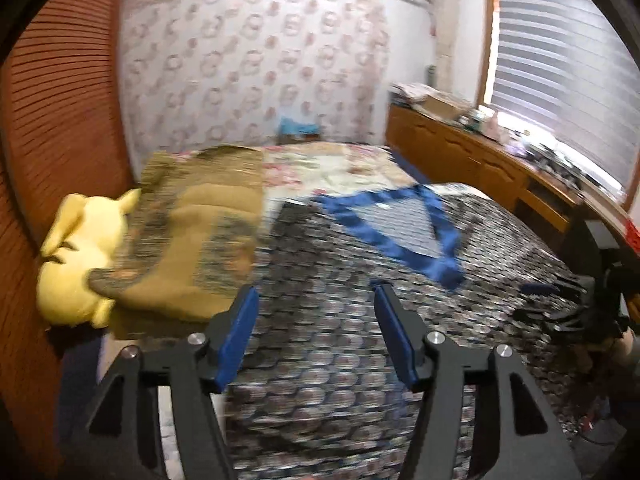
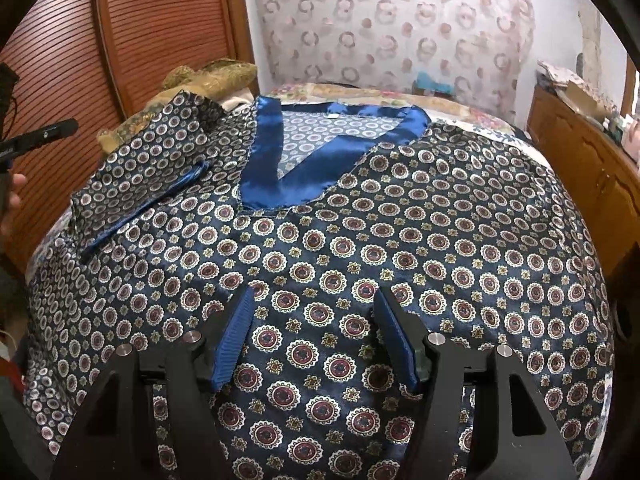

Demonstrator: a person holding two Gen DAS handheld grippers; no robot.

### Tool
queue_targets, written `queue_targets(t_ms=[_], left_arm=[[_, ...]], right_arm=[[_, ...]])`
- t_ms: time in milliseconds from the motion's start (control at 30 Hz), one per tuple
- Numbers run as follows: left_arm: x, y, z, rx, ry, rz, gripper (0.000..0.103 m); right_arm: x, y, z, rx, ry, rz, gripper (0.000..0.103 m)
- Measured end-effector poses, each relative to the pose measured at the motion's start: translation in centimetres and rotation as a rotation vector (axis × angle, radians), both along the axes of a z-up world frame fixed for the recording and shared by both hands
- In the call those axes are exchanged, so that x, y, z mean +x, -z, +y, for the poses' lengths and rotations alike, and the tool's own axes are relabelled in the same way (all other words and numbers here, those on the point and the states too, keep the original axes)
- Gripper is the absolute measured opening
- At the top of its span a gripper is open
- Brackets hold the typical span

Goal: Fold small clothes

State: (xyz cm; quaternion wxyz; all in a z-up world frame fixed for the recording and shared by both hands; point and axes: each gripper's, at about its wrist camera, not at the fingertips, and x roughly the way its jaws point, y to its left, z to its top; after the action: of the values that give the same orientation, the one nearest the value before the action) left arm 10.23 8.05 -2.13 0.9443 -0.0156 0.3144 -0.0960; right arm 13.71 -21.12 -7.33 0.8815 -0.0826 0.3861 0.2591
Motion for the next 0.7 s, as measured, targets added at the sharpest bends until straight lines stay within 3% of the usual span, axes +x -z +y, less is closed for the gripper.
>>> queue_targets(t_ms=[267,500,700], left_arm=[[3.0,3.5,-8.4,0.039,0.141,0.094,0.06],[5.6,5.4,-14.5,0.071,0.22,0.149,0.06],[7.3,6.0,-17.9,0.09,0.251,0.171,0.06]], right_arm=[[-0.4,-1.4,-4.0,0.009,0.062,-0.043,0.064],[0.4,-3.1,-11.3,0.014,0.182,-0.077,0.064],[2.0,-3.0,-17.8,0.035,0.309,-0.056,0.064]])
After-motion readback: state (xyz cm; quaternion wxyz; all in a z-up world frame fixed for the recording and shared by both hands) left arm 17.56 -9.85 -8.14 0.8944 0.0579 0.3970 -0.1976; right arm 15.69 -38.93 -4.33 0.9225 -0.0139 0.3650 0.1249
